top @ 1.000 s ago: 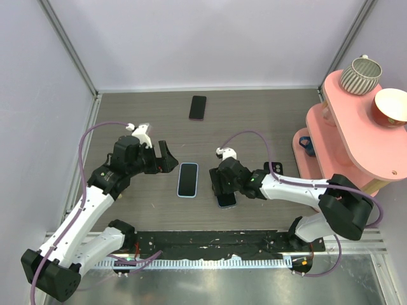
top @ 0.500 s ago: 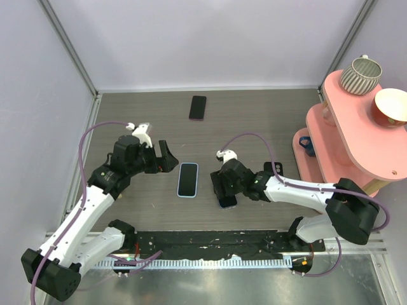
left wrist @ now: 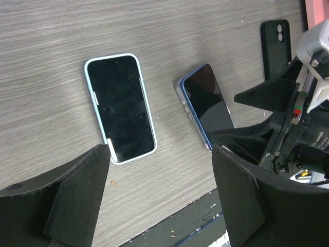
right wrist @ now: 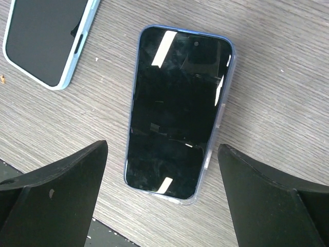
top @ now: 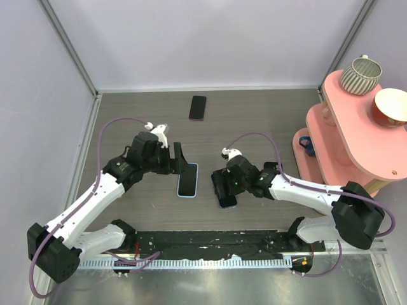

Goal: Put the phone into the phone case

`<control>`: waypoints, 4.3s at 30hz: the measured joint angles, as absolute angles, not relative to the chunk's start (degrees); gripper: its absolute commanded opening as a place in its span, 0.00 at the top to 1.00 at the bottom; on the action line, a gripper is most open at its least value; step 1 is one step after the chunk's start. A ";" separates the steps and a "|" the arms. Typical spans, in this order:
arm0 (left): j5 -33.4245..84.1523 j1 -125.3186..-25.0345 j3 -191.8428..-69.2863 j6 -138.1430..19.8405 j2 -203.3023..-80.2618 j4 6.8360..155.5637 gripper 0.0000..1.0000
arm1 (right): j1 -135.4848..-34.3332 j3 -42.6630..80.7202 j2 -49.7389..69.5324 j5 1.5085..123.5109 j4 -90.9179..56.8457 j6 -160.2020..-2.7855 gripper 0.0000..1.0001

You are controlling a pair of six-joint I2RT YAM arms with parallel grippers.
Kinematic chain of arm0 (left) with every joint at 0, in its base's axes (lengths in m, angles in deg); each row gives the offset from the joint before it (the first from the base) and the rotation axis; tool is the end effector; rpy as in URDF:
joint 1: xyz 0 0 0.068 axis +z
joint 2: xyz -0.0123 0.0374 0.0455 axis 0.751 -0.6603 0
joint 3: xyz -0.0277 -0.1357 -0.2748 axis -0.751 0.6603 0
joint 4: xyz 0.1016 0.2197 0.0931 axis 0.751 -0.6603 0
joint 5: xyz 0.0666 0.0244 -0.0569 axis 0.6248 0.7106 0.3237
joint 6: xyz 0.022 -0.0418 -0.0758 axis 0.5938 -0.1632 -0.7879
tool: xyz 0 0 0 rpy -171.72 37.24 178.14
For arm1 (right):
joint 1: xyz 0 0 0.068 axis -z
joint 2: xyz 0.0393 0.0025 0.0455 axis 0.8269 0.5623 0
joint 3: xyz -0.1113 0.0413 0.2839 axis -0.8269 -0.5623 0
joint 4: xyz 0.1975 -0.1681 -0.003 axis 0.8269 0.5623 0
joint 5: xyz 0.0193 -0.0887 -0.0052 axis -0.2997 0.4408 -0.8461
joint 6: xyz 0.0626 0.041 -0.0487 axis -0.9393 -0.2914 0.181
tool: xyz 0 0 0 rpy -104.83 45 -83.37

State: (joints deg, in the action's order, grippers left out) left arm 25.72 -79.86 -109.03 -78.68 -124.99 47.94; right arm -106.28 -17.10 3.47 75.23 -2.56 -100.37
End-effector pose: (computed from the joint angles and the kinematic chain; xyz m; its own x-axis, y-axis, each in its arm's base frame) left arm 0.1920 -0.1291 0.2988 -0.7743 -0.1295 -0.6194 0.2384 0.8470 -0.4751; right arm 0.1784 0.2051 0.1943 -0.7582 -0.2407 -0.6060 -0.4481 0.8675 0.2161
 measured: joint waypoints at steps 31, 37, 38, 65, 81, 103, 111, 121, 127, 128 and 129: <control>27.43 -95.66 -106.19 -92.56 -149.05 60.05 0.62 | -102.61 -30.13 -1.67 64.92 -14.39 -110.36 0.45; 28.61 -96.45 -107.28 -93.70 -154.54 61.12 0.67 | -102.61 -30.56 -8.33 66.88 -13.71 -111.17 0.42; 28.65 -96.51 -107.28 -93.81 -155.15 61.36 0.67 | -102.61 -30.65 -8.66 67.10 -13.71 -111.19 0.42; 24.59 -96.18 -104.59 -98.60 -159.21 73.34 0.88 | -102.52 -34.02 -0.64 63.01 -24.68 -115.21 0.28; 22.47 -95.16 -98.05 -103.16 -157.49 83.65 0.88 | -101.78 -39.96 -3.33 63.98 -33.44 -125.35 0.30; 20.50 -95.02 -95.28 -106.33 -158.69 91.41 0.89 | -99.83 -46.89 -6.45 65.20 -41.55 -133.77 0.39; 20.37 -95.00 -94.86 -107.19 -158.75 92.37 0.88 | -99.20 -47.55 -6.43 65.68 -41.84 -134.91 0.50; 20.22 -94.98 -94.86 -107.19 -158.86 92.55 0.89 | -98.61 -48.68 -4.05 64.83 -46.43 -135.96 0.50; 20.19 -94.98 -94.86 -107.19 -158.86 92.55 0.88 | -98.41 -48.92 -3.96 64.85 -46.69 -136.11 0.56; 20.19 -94.98 -94.86 -107.16 -158.86 92.55 0.88 | -98.41 -48.92 -3.94 64.89 -46.62 -136.09 0.58; 20.19 -94.98 -94.86 -107.19 -158.86 92.55 0.88 | -98.39 -48.94 -3.94 64.98 -46.49 -136.11 0.59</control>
